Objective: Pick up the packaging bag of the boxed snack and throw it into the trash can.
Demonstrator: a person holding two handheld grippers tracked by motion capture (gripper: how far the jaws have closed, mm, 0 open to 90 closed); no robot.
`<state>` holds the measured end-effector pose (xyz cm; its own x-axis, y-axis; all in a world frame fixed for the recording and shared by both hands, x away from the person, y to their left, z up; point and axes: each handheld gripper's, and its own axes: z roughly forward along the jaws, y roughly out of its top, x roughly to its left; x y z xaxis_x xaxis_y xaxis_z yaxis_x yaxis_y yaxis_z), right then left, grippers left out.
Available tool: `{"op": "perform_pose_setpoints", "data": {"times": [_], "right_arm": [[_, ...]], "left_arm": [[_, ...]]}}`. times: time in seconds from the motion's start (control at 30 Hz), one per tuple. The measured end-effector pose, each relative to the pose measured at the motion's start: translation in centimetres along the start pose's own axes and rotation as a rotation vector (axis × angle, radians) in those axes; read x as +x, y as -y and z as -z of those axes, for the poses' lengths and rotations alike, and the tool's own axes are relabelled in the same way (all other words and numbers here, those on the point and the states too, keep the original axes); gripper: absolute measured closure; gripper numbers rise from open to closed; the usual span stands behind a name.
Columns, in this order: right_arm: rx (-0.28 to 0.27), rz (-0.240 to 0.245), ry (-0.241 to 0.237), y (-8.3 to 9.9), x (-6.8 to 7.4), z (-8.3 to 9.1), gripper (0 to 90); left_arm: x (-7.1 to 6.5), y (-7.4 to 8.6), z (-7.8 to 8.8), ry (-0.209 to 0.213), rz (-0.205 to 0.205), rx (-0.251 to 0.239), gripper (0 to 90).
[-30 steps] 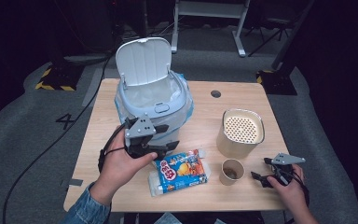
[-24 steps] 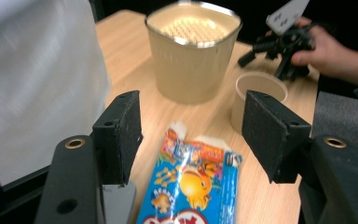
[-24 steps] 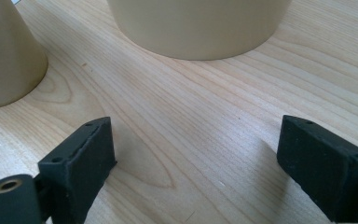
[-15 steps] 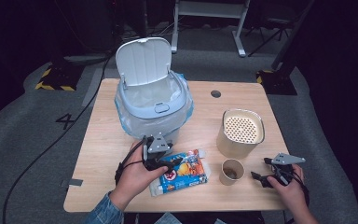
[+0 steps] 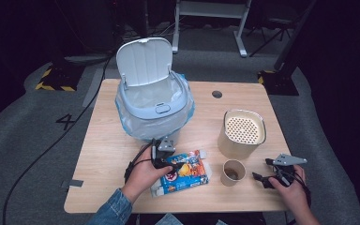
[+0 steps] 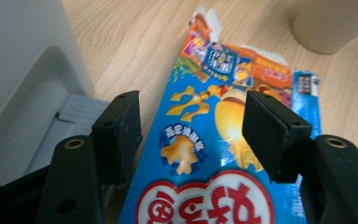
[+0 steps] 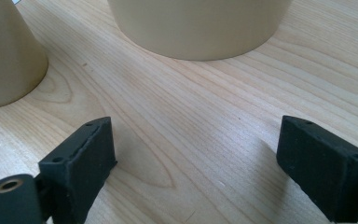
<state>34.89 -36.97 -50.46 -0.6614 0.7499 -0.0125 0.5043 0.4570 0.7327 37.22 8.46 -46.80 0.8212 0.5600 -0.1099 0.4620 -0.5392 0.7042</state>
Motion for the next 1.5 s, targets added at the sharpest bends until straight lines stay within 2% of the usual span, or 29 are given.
{"op": "perform_pose_setpoints", "data": {"times": [0.13,0.23,0.37,0.43,0.5,0.6,0.83,0.93,1.03,1.13,1.17,1.23,1.3,1.37,1.4,1.43,1.5], "right_arm": [[0.0,0.0,0.0,0.0,0.0,0.0,11.5],[0.0,0.0,0.0,0.0,0.0,0.0,11.5],[0.0,0.0,0.0,0.0,0.0,0.0,11.5],[0.0,0.0,0.0,0.0,0.0,0.0,11.5],[0.0,0.0,0.0,0.0,0.0,0.0,11.5],[0.0,0.0,-0.001,0.0,0.0,0.0,11.5],[0.0,0.0,0.0,0.0,0.0,0.0,11.5],[0.0,0.0,0.0,0.0,0.0,0.0,11.5],[0.0,0.0,0.0,0.0,0.0,0.0,11.5],[0.0,0.0,-0.001,0.0,0.0,0.0,11.5],[0.0,0.0,-0.001,0.0,0.0,0.0,11.5],[0.0,0.0,0.0,0.0,0.0,0.0,11.5],[0.0,0.0,0.0,0.0,0.0,0.0,11.5],[0.0,0.0,0.0,0.0,0.0,0.0,11.5],[0.0,0.0,0.0,0.0,0.0,0.0,11.5],[0.0,0.0,0.0,0.0,0.0,0.0,11.5],[0.0,0.0,0.0,0.0,0.0,0.0,11.5]], "left_arm": [[0.3,0.2,-0.3,0.011,0.01,0.01,38.0],[0.3,0.3,-0.6,0.028,0.024,0.044,39.4],[0.1,0.3,-0.5,0.041,0.033,0.065,42.8],[0.1,0.3,-0.3,0.056,0.047,0.09,45.9],[0.1,0.2,-0.2,0.074,0.043,0.129,49.7],[-0.1,-0.2,-0.3,0.087,0.06,0.167,49.5],[-0.1,-1.2,-1.4,0.099,0.045,0.198,49.4],[-0.2,-1.5,-1.8,0.097,0.014,0.233,56.1],[-0.2,-1.7,-1.7,0.096,-0.004,0.247,72.7],[-0.2,-1.9,-1.4,0.097,-0.023,0.244,83.3],[-0.5,-1.9,-1.1,0.113,0.001,0.212,87.4],[-0.4,-1.9,-0.8,0.113,-0.011,0.2,88.8],[-0.7,-2.1,0.3,0.124,-0.002,0.136,89.1],[-0.8,-2.3,1.1,0.122,-0.013,0.1,89.2],[-0.8,-2.3,1.1,0.122,-0.013,0.1,89.2],[-1.0,-2.4,2.0,0.116,-0.014,0.063,89.3],[-1.1,-2.6,2.8,0.11,-0.018,0.017,89.3]]}}
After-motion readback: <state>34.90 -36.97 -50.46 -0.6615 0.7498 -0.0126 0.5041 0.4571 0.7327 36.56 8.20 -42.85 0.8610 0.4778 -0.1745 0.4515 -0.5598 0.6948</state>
